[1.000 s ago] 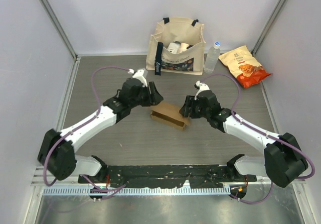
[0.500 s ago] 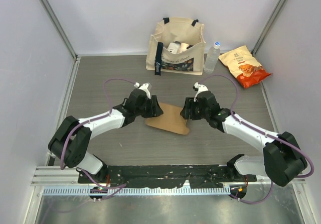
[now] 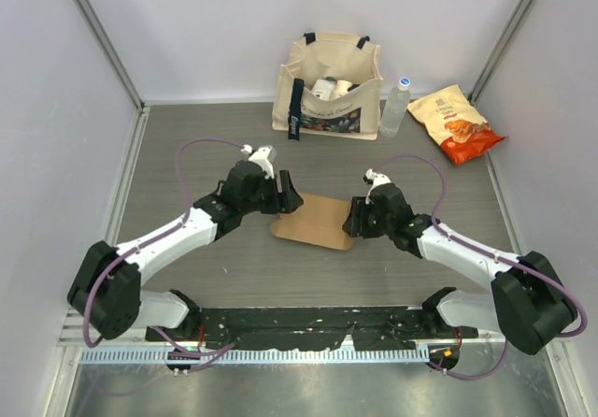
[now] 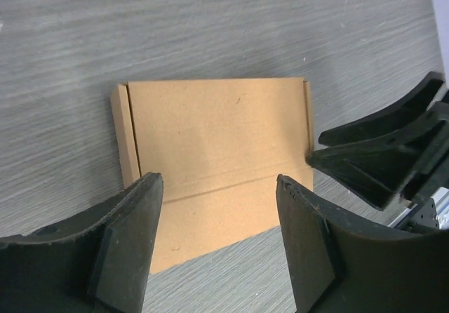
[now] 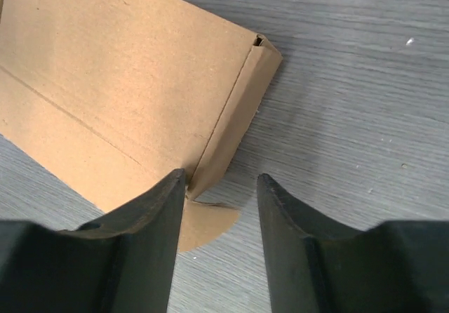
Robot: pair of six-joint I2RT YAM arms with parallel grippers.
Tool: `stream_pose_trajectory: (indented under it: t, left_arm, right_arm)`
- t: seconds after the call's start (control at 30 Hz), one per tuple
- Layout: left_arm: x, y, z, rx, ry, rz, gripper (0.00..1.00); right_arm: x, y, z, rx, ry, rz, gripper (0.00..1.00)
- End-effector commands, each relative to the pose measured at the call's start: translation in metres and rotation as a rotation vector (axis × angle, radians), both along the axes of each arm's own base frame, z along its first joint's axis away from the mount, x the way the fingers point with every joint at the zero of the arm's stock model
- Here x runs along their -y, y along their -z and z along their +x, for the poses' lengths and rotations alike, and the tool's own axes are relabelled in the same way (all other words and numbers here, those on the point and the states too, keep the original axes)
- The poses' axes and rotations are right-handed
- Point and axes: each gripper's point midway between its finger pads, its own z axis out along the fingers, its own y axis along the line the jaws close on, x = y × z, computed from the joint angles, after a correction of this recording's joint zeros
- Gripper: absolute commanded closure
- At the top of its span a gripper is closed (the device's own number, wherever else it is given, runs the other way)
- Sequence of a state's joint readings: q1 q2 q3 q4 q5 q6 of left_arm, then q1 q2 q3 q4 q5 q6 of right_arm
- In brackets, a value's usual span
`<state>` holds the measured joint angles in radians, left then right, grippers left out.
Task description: Fold the paper box
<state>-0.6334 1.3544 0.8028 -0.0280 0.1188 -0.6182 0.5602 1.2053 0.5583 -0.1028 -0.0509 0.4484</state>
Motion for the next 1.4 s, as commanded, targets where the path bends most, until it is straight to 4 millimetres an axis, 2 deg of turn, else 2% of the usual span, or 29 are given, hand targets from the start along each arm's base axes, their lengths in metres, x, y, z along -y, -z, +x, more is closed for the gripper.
stream_pose_trajectory:
  t: [0.0,0.07,0.1,0.17,0.2,0.23,0.3,0.33,0.47,0.5,0.53,0.6,0.63,0.7,0.73,0.83,1.23,1.27,1.33,1.37]
  left_arm:
    - [-0.017,-0.035,0.009,0.103,-0.056,0.021,0.28]
    - [-0.026,-0.028,0.007,0.086,-0.077,0.029,0.28]
    - [-0.028,-0.027,0.005,0.078,-0.083,0.017,0.28]
    - [-0.037,-0.016,0.002,0.049,-0.106,0.018,0.27]
    - [-0.039,-0.024,0.002,0.069,-0.116,-0.01,0.27]
    - [-0.044,-0.015,-0.002,0.057,-0.126,-0.007,0.27]
    - [-0.049,-0.024,-0.003,0.09,-0.147,-0.041,0.23]
    - [-0.053,-0.019,-0.006,0.075,-0.161,-0.049,0.22]
    - [-0.057,-0.01,-0.012,0.04,-0.171,-0.084,0.17]
    - [-0.059,-0.004,-0.015,0.023,-0.173,-0.083,0.16]
    - [-0.061,-0.004,-0.015,0.019,-0.183,-0.093,0.16]
    - [-0.065,0.005,-0.021,-0.02,-0.204,-0.109,0.13]
    - [-0.066,0.0,-0.019,-0.003,-0.21,-0.137,0.11]
    - [-0.066,0.004,-0.022,-0.023,-0.223,-0.173,0.09]
    - [-0.066,0.003,-0.021,-0.035,-0.236,-0.214,0.07]
    - [-0.065,0.012,-0.022,-0.067,-0.24,-0.245,0.07]
    - [-0.064,0.029,0.002,-0.12,-0.266,-0.339,0.02]
    - [-0.063,0.034,0.004,-0.133,-0.266,-0.337,0.02]
    - [-0.055,0.029,0.009,-0.133,-0.237,-0.367,0.02]
    - [-0.052,0.035,0.01,-0.157,-0.233,-0.37,0.01]
  right_arm:
    - [-0.007,-0.009,0.012,0.047,0.026,0.043,0.55]
    - [-0.008,-0.009,0.012,0.037,0.027,0.047,0.6]
    - [-0.006,-0.009,0.013,0.036,0.035,0.049,0.67]
    - [-0.007,-0.014,0.012,0.038,0.033,0.065,0.7]
    - [-0.007,-0.018,0.012,0.039,0.028,0.077,0.7]
    - [-0.005,-0.023,0.015,0.045,0.04,0.096,0.7]
    - [-0.008,-0.04,0.017,0.057,0.022,0.158,0.66]
    - [0.0,-0.044,0.025,0.059,0.054,0.175,0.64]
    - [0.004,-0.053,0.039,0.055,0.049,0.219,0.6]
    - [-0.001,-0.057,0.041,0.053,0.028,0.237,0.6]
    - [-0.002,-0.051,0.042,0.031,0.023,0.232,0.6]
    - [-0.003,-0.053,0.048,0.036,0.019,0.242,0.61]
    - [-0.005,-0.049,0.049,0.025,0.019,0.244,0.62]
    - [-0.006,-0.051,0.056,0.039,0.021,0.257,0.62]
    - [-0.006,-0.042,0.058,0.015,0.022,0.249,0.65]
    - [-0.006,-0.034,0.061,0.001,0.023,0.247,0.68]
    - [0.008,-0.007,0.059,-0.052,0.058,0.282,0.8]
    - [0.009,-0.005,0.058,-0.056,0.056,0.281,0.81]
    - [0.014,-0.001,0.057,-0.063,0.071,0.275,0.83]
    - [0.016,0.0,0.058,-0.063,0.078,0.272,0.83]
